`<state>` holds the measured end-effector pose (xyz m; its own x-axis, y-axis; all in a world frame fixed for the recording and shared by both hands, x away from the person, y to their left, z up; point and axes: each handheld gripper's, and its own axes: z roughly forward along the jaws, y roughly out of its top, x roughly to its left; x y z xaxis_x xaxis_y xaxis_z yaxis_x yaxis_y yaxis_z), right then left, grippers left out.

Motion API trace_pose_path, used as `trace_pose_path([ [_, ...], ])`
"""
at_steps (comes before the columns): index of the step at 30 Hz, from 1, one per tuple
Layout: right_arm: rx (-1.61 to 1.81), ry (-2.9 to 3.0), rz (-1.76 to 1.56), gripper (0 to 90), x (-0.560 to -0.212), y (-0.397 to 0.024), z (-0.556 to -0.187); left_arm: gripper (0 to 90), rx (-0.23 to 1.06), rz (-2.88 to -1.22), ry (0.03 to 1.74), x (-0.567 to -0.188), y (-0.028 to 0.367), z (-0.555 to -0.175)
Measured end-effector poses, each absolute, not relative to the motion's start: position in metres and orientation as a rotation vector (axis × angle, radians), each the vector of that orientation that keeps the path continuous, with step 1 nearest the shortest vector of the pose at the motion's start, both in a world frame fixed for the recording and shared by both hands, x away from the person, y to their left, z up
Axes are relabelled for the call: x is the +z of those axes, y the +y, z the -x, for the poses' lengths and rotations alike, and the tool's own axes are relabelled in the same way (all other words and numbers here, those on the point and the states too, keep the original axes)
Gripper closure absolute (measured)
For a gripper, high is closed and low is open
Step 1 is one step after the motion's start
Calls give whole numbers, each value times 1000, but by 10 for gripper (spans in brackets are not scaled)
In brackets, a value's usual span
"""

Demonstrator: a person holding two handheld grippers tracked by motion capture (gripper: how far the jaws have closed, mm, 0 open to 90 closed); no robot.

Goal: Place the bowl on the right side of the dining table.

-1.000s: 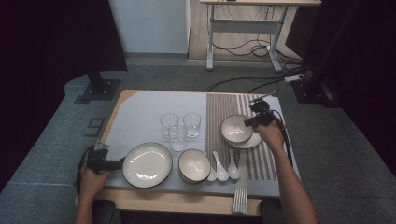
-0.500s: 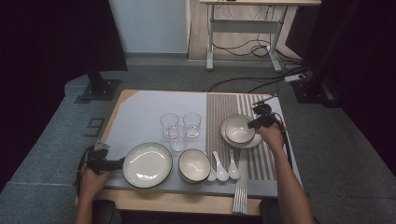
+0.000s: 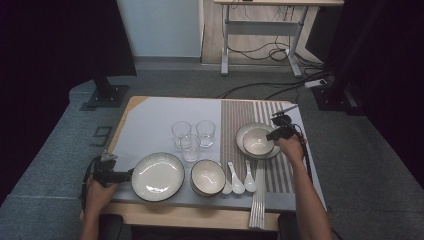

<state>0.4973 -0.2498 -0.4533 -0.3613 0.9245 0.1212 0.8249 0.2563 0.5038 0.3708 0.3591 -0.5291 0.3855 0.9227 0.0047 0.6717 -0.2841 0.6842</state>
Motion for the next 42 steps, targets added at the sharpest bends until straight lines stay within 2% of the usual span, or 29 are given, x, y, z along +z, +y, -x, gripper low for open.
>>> trace_pose_path([
  [11, 719, 2350, -1598, 816, -458, -250, -498, 29, 545, -2050, 1362, -529, 359, -371],
  [14, 715, 2349, -1573, 790, -459, -248, -497, 29, 546, -2050, 1362, -529, 359, -371],
  [17, 710, 2354, -1573, 716, -460, -246, -497, 29, 546, -2050, 1362, -529, 359, -371],
  [23, 753, 2333, -1567, 629, -463, -249, -494, 30, 546, -2050, 1362, -529, 359, -371],
  [28, 818, 2294, -1510, 458, -453, -248, -486, 29, 547, -2050, 1362, -529, 359, -371],
  [30, 829, 2277, -1494, 428, -449, -248, -482, 29, 547, -2050, 1362, -529, 359, -371],
  [33, 852, 2247, -1460, 375, -442, -247, -475, 29, 547, -2050, 1362, -529, 359, -371],
  [35, 863, 2218, -1434, 291, -438, -245, -468, 30, 547, -2051, 1361, -529, 359, -371],
  [38, 866, 2207, -1391, 274, -433, -241, -457, 30, 547, -2050, 1361, -529, 359, -371],
  [42, 905, 2147, -1345, 178, -429, -236, -439, 30, 547, -2051, 1361, -529, 359, -371],
])
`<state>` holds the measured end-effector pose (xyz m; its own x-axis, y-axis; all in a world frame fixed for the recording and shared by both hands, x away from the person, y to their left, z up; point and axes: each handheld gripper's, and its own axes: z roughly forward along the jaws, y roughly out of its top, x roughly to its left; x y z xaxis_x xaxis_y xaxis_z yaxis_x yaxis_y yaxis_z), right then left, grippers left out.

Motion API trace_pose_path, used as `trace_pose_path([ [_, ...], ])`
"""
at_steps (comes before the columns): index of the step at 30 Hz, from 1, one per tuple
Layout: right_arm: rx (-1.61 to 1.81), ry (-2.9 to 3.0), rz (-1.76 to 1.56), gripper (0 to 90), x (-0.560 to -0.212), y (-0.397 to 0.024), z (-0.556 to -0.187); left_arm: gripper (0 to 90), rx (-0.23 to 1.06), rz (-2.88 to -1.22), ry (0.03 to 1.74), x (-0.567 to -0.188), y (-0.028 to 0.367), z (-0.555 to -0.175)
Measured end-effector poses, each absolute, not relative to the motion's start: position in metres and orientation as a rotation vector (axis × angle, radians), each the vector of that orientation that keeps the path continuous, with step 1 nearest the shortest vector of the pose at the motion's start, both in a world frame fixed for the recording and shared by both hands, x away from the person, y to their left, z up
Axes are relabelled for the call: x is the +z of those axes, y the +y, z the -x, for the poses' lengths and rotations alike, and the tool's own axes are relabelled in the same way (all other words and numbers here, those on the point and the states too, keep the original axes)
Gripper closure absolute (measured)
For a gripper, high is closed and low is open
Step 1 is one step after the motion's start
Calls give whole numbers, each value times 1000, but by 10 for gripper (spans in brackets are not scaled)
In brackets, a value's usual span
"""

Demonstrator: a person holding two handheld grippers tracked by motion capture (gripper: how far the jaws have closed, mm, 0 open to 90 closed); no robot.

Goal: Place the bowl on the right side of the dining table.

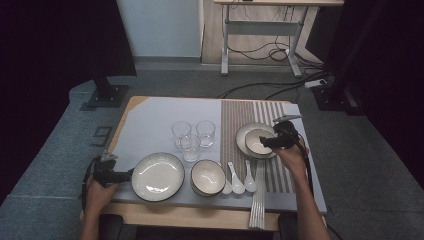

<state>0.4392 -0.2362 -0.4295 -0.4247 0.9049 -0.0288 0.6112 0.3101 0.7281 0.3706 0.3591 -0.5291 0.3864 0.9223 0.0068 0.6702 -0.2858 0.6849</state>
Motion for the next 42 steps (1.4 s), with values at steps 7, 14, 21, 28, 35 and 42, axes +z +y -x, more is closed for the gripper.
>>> trace_pose_path([
  [7, 926, 2090, -1339, 68, -438, -232, -418, 30, 547, -2048, 1363, -529, 359, -370],
  [14, 943, 2024, -1350, 0, -452, -230, -403, 30, 549, -2049, 1362, -529, 359, -370],
  [21, 991, 1983, -1393, 0, -465, -230, -399, 30, 546, -2050, 1363, -529, 359, -371],
  [28, 987, 1926, -1403, 0, -481, -224, -396, 29, 544, -2049, 1364, -529, 359, -371],
  [35, 975, 1936, -1410, 0, -490, -216, -397, 29, 544, -2049, 1364, -529, 359, -371],
  [42, 979, 1924, -1408, 0, -493, -215, -400, 28, 542, -2049, 1365, -529, 359, -371],
])
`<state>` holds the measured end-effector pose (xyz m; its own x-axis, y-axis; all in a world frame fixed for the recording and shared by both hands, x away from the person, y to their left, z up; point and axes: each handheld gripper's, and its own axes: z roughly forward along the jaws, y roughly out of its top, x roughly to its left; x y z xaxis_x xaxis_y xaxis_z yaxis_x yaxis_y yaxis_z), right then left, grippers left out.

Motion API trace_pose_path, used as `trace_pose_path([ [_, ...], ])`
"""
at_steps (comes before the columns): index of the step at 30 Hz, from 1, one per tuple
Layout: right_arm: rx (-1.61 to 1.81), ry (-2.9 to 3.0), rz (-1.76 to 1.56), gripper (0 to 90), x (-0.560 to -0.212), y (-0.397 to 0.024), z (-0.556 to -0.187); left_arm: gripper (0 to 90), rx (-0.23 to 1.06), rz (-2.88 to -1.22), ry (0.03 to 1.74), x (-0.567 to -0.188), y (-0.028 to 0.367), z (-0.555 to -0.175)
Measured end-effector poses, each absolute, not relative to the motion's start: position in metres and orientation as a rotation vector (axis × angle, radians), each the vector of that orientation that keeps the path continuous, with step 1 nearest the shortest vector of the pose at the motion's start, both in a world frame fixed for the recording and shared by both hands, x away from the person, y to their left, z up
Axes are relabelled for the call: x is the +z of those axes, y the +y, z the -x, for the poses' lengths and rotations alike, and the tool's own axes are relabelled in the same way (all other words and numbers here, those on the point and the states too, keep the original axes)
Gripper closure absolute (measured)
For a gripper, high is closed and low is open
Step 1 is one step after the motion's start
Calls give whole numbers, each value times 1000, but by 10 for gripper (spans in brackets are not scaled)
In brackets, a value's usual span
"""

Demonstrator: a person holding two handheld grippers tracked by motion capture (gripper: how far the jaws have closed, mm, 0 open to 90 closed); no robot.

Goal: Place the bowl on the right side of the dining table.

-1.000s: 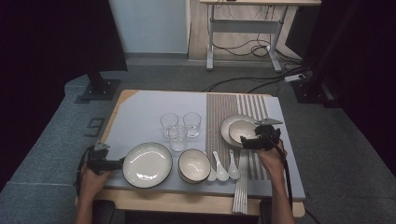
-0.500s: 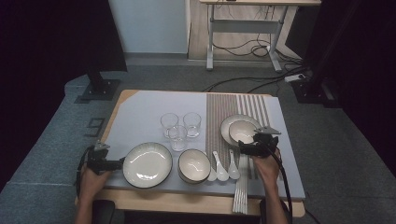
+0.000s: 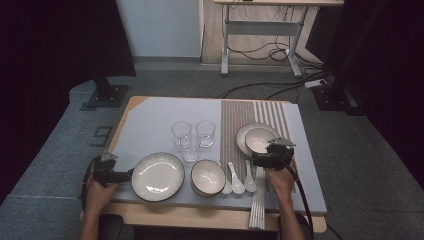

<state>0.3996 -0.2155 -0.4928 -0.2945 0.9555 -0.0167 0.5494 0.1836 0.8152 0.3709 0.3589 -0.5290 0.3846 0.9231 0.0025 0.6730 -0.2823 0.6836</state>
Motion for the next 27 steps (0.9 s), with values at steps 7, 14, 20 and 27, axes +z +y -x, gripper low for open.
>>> trace_pose_path([
  [7, 956, 1947, -1413, 0, -499, -216, -407, 28, 541, -2050, 1366, -529, 359, -371],
  [14, 963, 1949, -1399, 3, -500, -217, -412, 28, 541, -2049, 1366, -529, 359, -371],
  [20, 960, 1954, -1391, 13, -501, -218, -416, 27, 541, -2049, 1366, -529, 359, -371],
  [27, 951, 1956, -1383, 23, -502, -218, -420, 27, 541, -2050, 1366, -529, 359, -371],
])
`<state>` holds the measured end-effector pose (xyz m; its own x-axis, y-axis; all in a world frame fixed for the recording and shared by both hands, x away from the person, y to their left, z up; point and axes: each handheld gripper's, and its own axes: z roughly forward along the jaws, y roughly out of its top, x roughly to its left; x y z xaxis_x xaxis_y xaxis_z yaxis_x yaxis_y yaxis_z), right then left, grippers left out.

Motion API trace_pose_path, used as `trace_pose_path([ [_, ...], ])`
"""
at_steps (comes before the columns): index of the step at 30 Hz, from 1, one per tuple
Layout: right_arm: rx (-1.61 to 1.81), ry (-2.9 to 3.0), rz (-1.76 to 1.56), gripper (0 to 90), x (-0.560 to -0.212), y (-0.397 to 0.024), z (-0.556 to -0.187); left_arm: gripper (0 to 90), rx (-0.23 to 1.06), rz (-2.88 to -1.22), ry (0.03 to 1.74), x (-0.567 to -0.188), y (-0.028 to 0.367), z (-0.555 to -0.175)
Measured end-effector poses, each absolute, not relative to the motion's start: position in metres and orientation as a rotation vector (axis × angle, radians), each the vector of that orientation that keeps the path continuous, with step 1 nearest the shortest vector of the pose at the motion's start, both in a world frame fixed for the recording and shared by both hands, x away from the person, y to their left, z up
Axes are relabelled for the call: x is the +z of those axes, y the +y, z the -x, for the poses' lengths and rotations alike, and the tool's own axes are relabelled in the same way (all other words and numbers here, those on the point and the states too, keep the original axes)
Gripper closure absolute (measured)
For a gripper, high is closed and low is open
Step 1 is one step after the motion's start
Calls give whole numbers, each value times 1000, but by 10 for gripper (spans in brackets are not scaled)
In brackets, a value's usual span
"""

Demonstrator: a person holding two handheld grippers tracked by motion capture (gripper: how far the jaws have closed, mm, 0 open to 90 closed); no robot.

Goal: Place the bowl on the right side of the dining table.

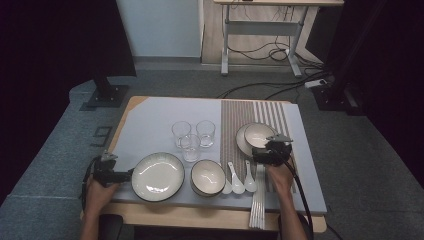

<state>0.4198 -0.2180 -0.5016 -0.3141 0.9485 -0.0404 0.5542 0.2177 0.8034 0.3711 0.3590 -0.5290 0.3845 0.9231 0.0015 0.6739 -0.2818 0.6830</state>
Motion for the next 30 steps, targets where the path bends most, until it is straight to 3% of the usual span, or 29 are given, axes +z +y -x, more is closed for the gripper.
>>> trace_pose_path([
  [16, 949, 1956, -1379, 36, -501, -218, -424, 27, 541, -2049, 1366, -529, 359, -371],
  [30, 936, 1984, -1328, 24, -478, -231, -407, 28, 541, -2049, 1365, -529, 359, -371],
])
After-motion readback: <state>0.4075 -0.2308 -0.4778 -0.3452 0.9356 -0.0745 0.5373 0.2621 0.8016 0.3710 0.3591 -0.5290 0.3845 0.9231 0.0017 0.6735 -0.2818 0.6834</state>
